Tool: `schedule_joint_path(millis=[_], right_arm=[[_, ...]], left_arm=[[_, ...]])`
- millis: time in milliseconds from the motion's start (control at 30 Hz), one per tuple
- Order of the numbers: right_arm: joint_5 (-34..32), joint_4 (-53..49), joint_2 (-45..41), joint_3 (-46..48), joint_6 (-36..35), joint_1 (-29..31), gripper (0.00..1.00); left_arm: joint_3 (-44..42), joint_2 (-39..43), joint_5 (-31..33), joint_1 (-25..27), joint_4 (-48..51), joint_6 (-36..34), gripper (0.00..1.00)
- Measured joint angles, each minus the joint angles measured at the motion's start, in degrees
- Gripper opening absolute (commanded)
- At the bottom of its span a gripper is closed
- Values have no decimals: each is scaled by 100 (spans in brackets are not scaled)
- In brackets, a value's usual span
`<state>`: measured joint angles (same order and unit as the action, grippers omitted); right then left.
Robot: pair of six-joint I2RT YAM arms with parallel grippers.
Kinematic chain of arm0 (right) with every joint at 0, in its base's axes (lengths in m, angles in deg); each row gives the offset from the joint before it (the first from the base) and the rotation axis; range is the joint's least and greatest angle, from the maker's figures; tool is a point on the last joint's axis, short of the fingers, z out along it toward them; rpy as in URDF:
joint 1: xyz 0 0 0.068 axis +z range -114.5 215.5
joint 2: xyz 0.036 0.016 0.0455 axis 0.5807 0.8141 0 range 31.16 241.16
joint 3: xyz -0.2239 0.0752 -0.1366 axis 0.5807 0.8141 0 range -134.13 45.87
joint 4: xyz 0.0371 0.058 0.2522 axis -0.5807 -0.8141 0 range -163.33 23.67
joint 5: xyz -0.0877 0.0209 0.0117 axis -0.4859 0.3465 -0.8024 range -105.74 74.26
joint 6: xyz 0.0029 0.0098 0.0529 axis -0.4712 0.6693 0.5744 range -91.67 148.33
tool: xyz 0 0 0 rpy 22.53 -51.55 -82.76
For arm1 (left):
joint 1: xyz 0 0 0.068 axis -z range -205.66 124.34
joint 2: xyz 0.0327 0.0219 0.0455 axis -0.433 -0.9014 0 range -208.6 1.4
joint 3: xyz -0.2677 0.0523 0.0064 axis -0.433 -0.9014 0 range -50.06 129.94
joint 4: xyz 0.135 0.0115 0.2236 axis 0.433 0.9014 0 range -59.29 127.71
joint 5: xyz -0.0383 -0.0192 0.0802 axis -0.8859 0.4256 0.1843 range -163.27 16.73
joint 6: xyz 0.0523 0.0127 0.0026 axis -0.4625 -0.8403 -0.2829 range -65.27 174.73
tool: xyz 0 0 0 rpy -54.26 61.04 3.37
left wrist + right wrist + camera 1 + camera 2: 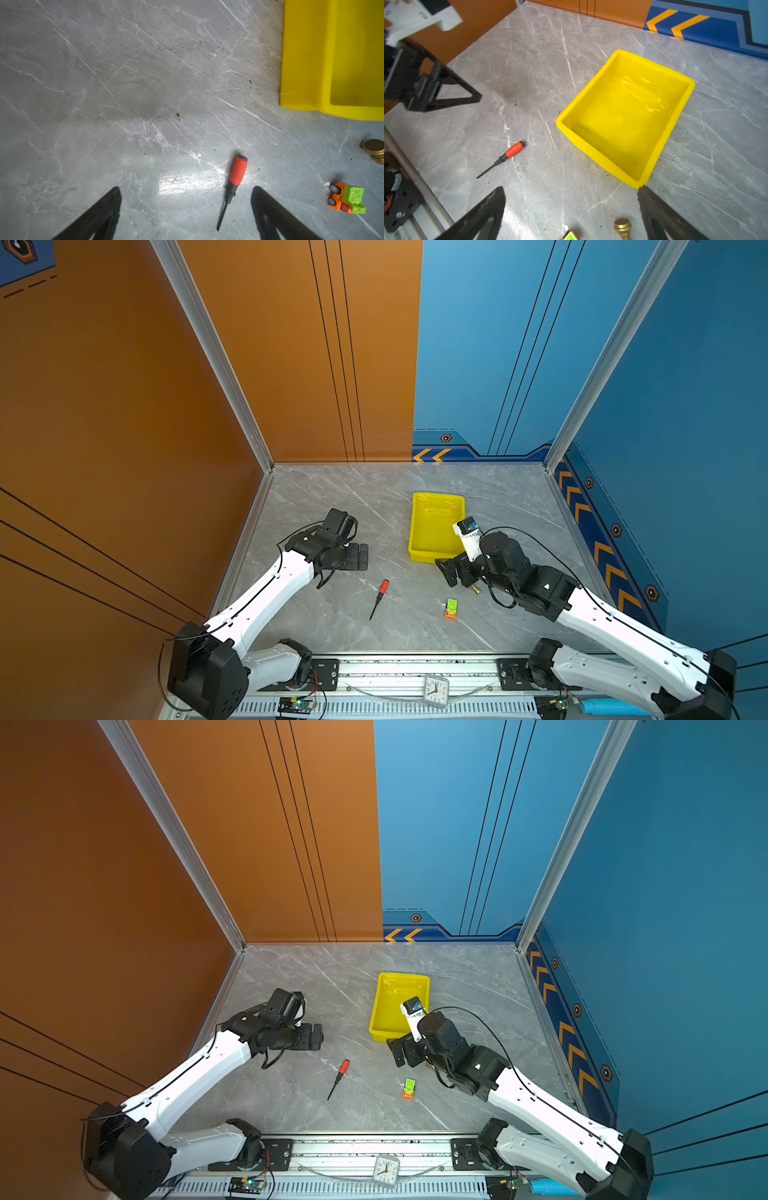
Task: Put the screwdriver in the bin
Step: 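Move the left gripper toward the red-handled screwdriver while the right arm reaches toward the bin, then lower the left gripper and close it on the red screwdriver handle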
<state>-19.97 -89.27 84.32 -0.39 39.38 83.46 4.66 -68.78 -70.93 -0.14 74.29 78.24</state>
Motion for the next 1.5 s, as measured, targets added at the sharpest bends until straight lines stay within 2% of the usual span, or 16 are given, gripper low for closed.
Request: schedule_joint_path(millis=[133,267,467,800,933,1067,1500], right_arm=[[308,-31,-142,127,-529,184,100],[675,-22,-129,136,-756,197,100],[1051,166,122,264,-767,240,100],[1040,704,413,345,-501,520,100],[1005,861,422,402,-463,614,100],[1003,894,411,494,-459,616,100],[717,833,-168,813,-308,616,100]], left_arm=[[-33,-114,-262,4,9,-61,99],[-37,-221,-437,83,20,-120,99],[-37,-782,-463,507,0,-138,99],[59,-1700,-487,1163,-273,-114,93],[70,-1915,-492,1322,-350,-96,87],[136,-2129,-496,1438,-391,-66,75],[192,-2597,-409,1613,-520,79,48]])
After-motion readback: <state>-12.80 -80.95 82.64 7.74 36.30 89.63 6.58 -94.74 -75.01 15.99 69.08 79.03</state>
